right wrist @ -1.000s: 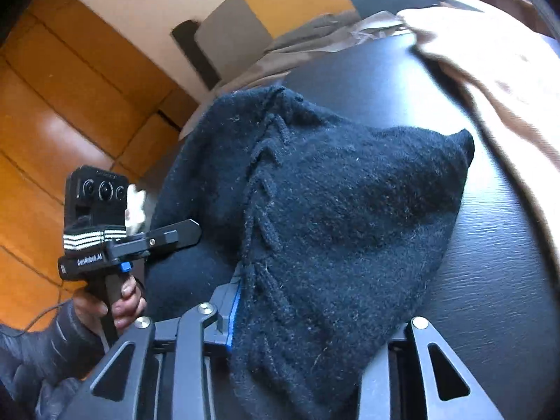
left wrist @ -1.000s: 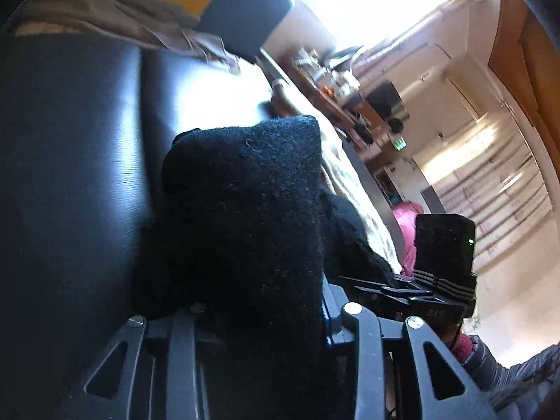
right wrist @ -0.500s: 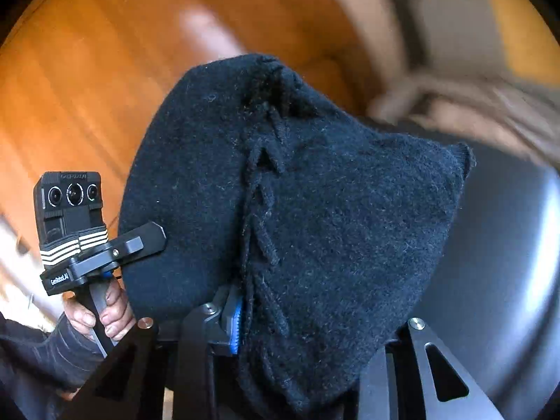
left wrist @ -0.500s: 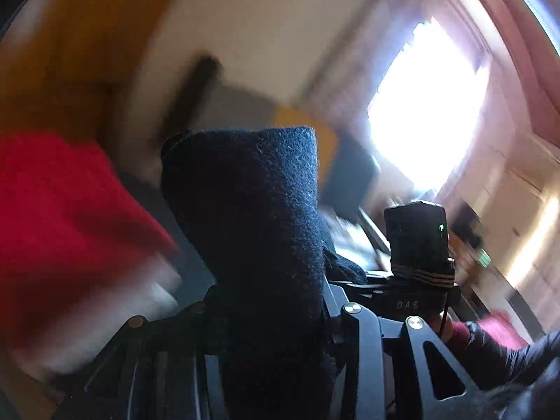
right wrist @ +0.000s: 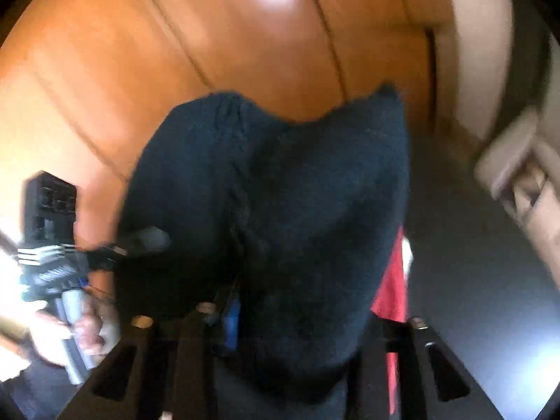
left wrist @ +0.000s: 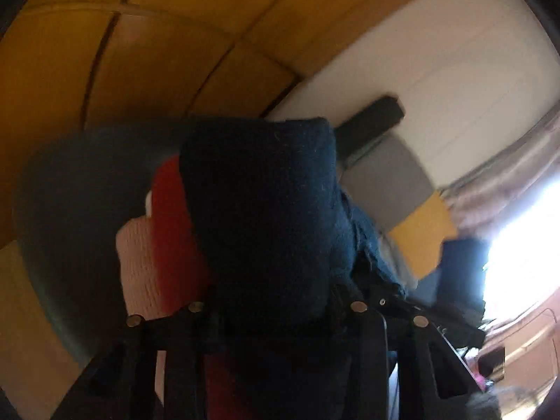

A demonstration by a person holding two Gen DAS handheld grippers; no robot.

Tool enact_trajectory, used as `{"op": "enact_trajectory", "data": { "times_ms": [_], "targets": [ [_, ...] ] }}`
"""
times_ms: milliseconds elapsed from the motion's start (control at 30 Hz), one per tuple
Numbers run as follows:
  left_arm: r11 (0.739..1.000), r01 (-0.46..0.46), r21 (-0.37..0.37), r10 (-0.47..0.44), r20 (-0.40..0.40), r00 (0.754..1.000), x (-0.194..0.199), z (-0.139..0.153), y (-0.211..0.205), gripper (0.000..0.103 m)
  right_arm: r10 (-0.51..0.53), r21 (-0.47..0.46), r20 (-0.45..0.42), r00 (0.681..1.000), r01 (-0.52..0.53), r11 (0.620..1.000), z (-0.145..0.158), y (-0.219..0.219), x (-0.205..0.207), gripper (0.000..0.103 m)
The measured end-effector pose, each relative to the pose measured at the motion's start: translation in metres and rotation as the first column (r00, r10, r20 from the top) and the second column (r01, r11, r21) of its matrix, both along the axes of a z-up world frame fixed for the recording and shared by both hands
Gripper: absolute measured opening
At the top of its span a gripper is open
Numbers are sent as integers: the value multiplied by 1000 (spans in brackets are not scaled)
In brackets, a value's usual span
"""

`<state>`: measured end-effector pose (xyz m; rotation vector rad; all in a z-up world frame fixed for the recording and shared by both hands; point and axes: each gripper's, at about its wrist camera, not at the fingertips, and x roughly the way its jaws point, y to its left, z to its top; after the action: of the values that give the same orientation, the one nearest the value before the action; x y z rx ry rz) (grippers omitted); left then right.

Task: Fold clothes
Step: 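Lift the folded sweater with both grippers and carry it toward the clothes stack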

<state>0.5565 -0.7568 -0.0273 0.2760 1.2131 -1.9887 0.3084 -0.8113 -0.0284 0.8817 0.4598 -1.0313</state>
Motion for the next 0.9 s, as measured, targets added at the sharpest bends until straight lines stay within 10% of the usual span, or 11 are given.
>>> {"op": "enact_trajectory", "data": {
  "times_ms": [133,267,467,633,900],
  "targets": [
    [998,21,-63,-16,79,997,-7,23,9,42,-40,-49,163,986,48,998,-23,-9,-16,50],
    [992,35,-124,-15,159,987,-5,49,13,44,-39,-76,146,989,50,996,-11,6,-21,63],
    [975,-61,-213,120,274,954,10,83,39,45,-81,-281,-12,997,75,957,42,80,-1,63],
    [910,-124,-396,228,226,947,4,122,70,43,25,-412,-103,994,-66,909,69,101,5,63],
    [978,-41,-203,119,384,916,-48,56,14,35,54,-329,-224,973,-128,935,10,80,26,63]
  ]
}}
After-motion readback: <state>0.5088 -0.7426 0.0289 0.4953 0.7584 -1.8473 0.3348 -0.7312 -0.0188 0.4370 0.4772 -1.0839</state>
